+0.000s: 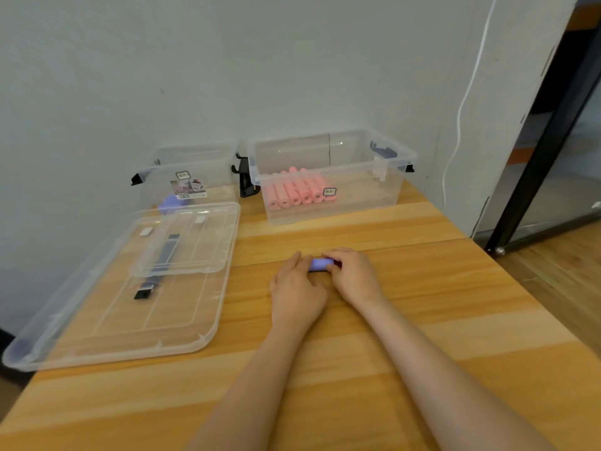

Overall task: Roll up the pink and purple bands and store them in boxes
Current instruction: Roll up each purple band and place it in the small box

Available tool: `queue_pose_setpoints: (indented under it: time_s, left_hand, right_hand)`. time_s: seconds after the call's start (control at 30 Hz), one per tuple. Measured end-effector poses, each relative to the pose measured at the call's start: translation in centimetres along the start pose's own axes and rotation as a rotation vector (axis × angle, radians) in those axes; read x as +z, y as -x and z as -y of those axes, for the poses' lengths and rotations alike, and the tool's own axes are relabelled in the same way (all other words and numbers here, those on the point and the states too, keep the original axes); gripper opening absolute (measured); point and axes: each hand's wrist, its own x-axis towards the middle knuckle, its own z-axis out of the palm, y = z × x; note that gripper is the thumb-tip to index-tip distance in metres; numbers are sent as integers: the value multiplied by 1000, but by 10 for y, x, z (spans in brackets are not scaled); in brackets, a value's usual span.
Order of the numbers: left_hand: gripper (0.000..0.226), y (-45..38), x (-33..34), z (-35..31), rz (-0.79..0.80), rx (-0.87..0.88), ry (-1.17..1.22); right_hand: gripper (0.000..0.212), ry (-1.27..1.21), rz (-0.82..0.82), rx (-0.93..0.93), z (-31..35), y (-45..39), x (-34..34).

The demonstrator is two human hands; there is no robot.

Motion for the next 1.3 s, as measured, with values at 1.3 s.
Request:
queue_pose_setpoints:
  time_s: [1.3]
  left_hand:
    - [22,-126,-125,11,-77,-129,1181]
  right_hand:
    - [24,-416,-54,-92,136,-106,-17]
